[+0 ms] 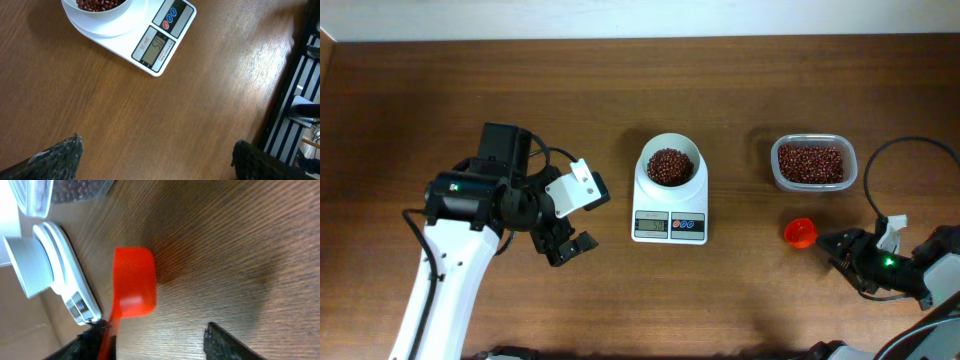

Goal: Scoop and weigh 50g on scale
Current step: 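Lower the orange scoop onto the table right of the scale and release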

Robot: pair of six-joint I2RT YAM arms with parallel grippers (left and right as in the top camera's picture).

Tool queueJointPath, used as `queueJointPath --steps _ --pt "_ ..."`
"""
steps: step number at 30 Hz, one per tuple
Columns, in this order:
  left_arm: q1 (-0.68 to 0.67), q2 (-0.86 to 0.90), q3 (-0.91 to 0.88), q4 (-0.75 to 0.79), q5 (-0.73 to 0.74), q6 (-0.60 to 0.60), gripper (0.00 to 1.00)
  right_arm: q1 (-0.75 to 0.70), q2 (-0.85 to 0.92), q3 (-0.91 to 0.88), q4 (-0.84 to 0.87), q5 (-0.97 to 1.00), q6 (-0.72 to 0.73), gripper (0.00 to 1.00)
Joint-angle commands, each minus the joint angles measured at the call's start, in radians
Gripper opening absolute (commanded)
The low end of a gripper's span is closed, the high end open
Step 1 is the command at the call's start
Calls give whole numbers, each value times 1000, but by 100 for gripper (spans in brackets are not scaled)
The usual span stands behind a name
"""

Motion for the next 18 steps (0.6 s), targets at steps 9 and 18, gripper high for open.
queueJointPath --steps 9,18 --pt "4 2 11 0 18 12 99 -5 -7 -7 13 291 200 99" --pt "4 2 11 0 18 12 99 -6 -9 35 -29 418 563 99"
